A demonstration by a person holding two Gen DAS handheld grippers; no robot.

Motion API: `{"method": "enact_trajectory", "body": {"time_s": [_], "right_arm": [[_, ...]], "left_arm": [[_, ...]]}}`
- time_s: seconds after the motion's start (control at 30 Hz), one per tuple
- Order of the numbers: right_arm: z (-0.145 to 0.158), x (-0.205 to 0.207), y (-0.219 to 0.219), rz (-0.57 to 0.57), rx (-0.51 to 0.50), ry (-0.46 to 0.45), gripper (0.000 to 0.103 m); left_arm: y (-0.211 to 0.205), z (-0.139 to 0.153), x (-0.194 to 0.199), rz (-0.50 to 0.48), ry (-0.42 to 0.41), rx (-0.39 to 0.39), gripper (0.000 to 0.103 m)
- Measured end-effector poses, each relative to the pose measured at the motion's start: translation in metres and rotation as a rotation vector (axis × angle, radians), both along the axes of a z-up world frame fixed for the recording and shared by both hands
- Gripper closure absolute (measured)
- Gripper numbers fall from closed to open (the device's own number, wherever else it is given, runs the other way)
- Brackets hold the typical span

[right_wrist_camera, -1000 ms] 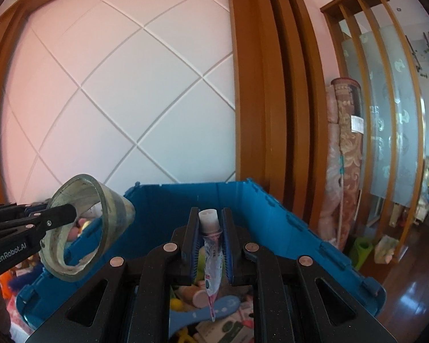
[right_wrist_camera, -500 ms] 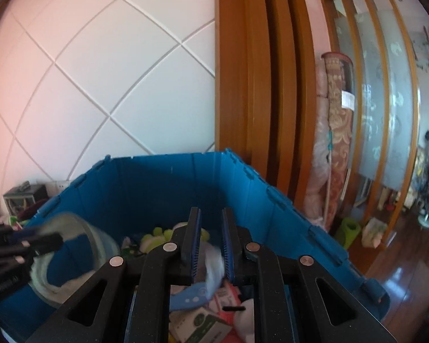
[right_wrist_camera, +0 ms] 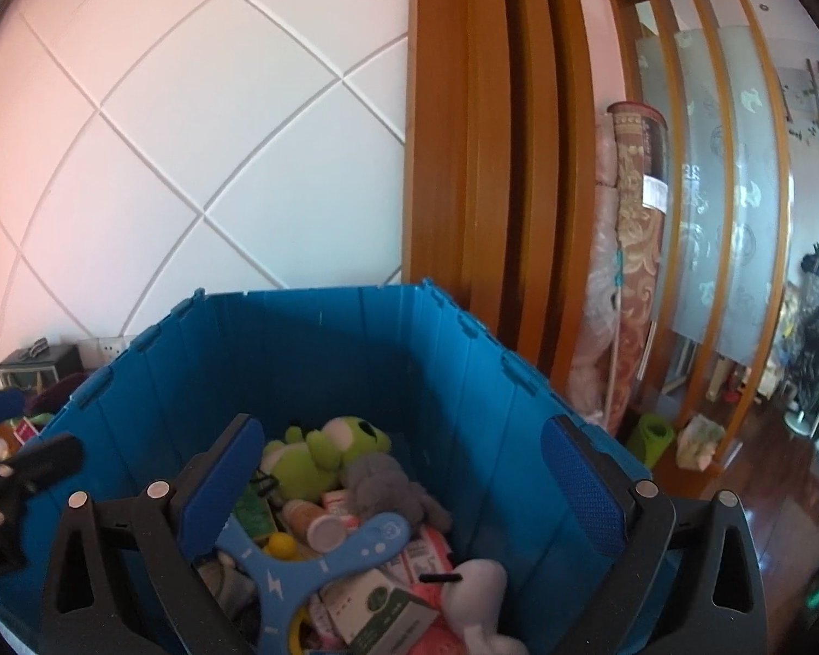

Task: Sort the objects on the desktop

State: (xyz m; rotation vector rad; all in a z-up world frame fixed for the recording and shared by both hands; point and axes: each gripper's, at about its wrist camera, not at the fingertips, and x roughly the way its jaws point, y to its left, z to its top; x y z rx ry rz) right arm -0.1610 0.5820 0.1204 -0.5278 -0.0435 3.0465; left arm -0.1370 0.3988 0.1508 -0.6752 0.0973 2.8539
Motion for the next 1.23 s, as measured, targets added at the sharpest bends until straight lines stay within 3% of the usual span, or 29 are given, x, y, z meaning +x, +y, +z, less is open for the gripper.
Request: {"method": "enact_trajectory", "body": {"time_s": [0.17, 0.37, 0.53, 1.23], "right_arm": [[0.005, 0.008, -0.009, 0.036, -0.023, -0.060, 0.000], [0.007, 0.012, -0.028, 0.081, -0.046, -0.243, 0.000], [0.008, 0.027, -0.040, 0.090, -0.020, -0.237, 0.000], [0.013, 0.054, -0.061, 0.099, 0.019, -0.203, 0.000]], "left_arm": [[-0.030, 0.011, 0.020, 0.094, 0.041, 0.008, 0.017], [-0.053, 0.015, 0.034, 0.121, 0.014, -0.003, 0.015], [-0.062, 0.015, 0.051, 0.155, 0.030, -0.014, 0.008], [-0.087, 0.009, 0.073, 0.187, -0.013, 0.017, 0.008]]}}
